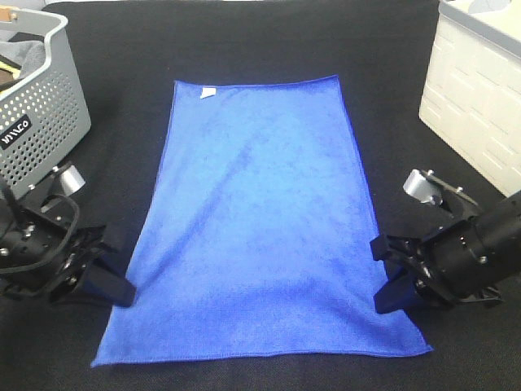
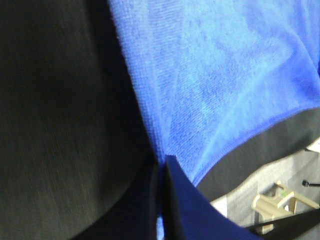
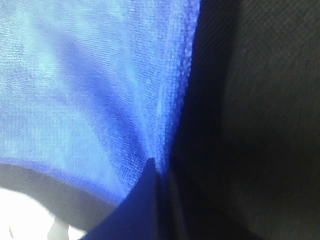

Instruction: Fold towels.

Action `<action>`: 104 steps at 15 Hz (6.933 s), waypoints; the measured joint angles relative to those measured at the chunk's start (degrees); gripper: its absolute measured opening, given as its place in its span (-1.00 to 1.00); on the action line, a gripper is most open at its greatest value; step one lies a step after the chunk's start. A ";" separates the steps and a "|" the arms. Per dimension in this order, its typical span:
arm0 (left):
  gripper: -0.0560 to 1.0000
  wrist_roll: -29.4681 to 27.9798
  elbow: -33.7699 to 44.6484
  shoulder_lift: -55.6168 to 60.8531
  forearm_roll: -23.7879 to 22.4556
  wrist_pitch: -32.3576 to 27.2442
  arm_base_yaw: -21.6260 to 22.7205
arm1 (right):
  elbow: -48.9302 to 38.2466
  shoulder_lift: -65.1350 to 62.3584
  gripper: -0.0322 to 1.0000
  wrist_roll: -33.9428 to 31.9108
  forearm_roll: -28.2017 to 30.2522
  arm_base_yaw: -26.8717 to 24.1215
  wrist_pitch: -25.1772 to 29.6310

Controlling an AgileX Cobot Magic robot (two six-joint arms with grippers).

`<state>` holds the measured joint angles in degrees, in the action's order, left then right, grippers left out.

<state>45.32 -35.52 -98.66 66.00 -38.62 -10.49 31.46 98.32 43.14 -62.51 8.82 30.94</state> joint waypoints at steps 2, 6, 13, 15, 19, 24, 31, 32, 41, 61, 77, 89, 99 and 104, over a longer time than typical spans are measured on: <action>-0.89 -2.41 3.50 3.55 -2.12 -1.72 0.00 | -0.17 -3.15 -0.94 -5.21 5.61 0.00 3.84; -0.89 -3.84 11.75 12.20 -2.64 -2.01 0.00 | -6.30 -8.94 -0.94 -9.00 8.71 0.00 7.33; -0.89 -8.42 15.13 19.71 -2.75 1.15 0.00 | -6.07 -14.15 -0.94 -9.05 9.80 0.06 7.62; -0.89 -9.51 10.71 19.42 -2.69 4.47 0.00 | 0.63 -13.75 -0.94 -9.28 10.26 0.17 7.62; -0.89 -9.68 1.20 13.98 -2.81 6.19 0.00 | 13.92 -8.08 -0.94 -11.80 12.43 0.17 8.48; -0.89 -9.68 -22.63 -4.87 -3.84 10.20 0.00 | 42.57 11.23 -0.94 -17.76 20.00 0.17 12.89; -0.89 -9.68 -54.26 -26.99 -4.07 13.81 0.00 | 78.78 34.78 -0.94 -27.79 32.03 -0.63 13.81; -0.89 -9.68 -57.18 -29.45 -4.07 14.61 0.00 | 82.51 37.59 -0.94 -28.19 32.37 -1.15 13.81; -0.81 -9.68 -69.04 -40.74 -5.44 19.14 0.00 | 91.56 48.53 -0.87 -28.42 34.21 -1.60 9.51; 0.30 -24.81 -46.47 -25.32 -20.68 2.46 3.95 | 86.57 40.51 0.47 -39.02 40.79 -1.60 37.87; 0.27 -24.87 -40.91 -27.96 -16.62 11.63 -0.29 | 54.83 30.60 0.33 -24.87 28.53 -1.60 11.86; -0.88 -27.27 -37.99 -22.57 -21.54 -3.90 1.20 | 51.34 25.61 -0.94 -27.27 28.36 -1.60 19.02; -0.88 -27.62 -15.24 -6.47 -21.43 2.69 1.15 | 28.30 13.24 -0.94 -25.21 26.36 -1.43 13.46; -0.88 -29.39 -20.00 -6.19 -21.43 10.31 1.15 | 38.62 14.84 -0.94 -25.21 26.59 -1.43 13.58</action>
<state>15.93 -55.52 -104.85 44.58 -28.30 -9.34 70.07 113.16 17.93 -35.92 7.39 44.52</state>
